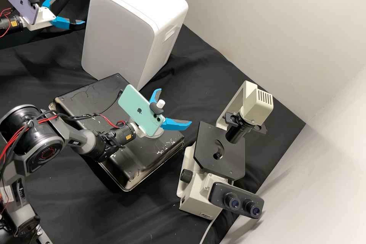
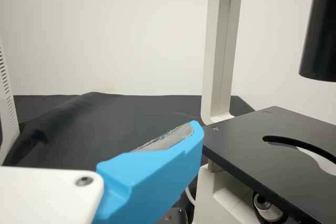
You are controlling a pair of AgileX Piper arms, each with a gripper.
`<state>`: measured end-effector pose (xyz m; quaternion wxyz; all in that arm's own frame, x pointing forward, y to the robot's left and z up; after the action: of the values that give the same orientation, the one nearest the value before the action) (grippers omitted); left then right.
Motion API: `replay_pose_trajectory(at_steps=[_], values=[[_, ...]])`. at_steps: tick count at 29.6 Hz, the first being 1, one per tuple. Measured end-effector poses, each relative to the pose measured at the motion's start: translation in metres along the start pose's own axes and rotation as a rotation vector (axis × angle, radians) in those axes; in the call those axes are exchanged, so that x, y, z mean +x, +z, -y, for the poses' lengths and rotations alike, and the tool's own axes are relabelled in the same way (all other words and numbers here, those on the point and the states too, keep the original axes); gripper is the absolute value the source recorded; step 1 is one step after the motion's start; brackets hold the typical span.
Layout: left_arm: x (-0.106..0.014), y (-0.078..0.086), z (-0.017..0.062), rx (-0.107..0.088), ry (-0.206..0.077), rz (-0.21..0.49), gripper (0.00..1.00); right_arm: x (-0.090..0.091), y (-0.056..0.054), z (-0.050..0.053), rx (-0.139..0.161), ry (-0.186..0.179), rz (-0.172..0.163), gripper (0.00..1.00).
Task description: Place the petri dish on the microscope
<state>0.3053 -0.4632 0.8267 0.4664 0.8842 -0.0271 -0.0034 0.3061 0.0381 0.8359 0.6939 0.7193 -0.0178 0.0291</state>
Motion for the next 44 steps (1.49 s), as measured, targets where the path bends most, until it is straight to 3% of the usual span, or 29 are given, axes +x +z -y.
replay_pose_trajectory(at_steps=[12,16,19,21,28,32,39,44], values=[[0.000,0.000,0.0000,0.000,0.000,0.000,1.00,0.000,0.000,0.000,0.000,0.000,0.000,1.00],[-0.003,0.001,0.0035,0.000,-0.010,0.003,1.00,0.000,0.000,0.000,0.000,0.000,0.000,1.00],[-0.011,0.005,0.0090,-0.020,-0.034,0.026,1.00,0.000,0.000,0.000,0.000,0.000,0.000,1.00],[-0.017,0.011,0.0118,-0.034,-0.046,0.050,1.00,0.000,0.000,0.000,0.000,0.000,0.000,1.00],[-0.047,0.046,0.0258,-0.038,-0.083,0.194,1.00,0.000,0.000,0.000,0.000,0.000,0.000,1.00],[-0.065,0.061,0.0291,-0.039,-0.081,0.273,1.00,0.000,0.000,0.000,0.000,0.000,0.000,1.00],[-0.097,0.073,0.0374,-0.044,-0.083,0.367,1.00,0.000,0.000,0.000,0.000,0.000,0.000,1.00],[-0.117,0.079,0.0461,-0.041,-0.129,0.431,1.00,0.000,0.000,0.000,0.000,0.000,0.000,1.00]])
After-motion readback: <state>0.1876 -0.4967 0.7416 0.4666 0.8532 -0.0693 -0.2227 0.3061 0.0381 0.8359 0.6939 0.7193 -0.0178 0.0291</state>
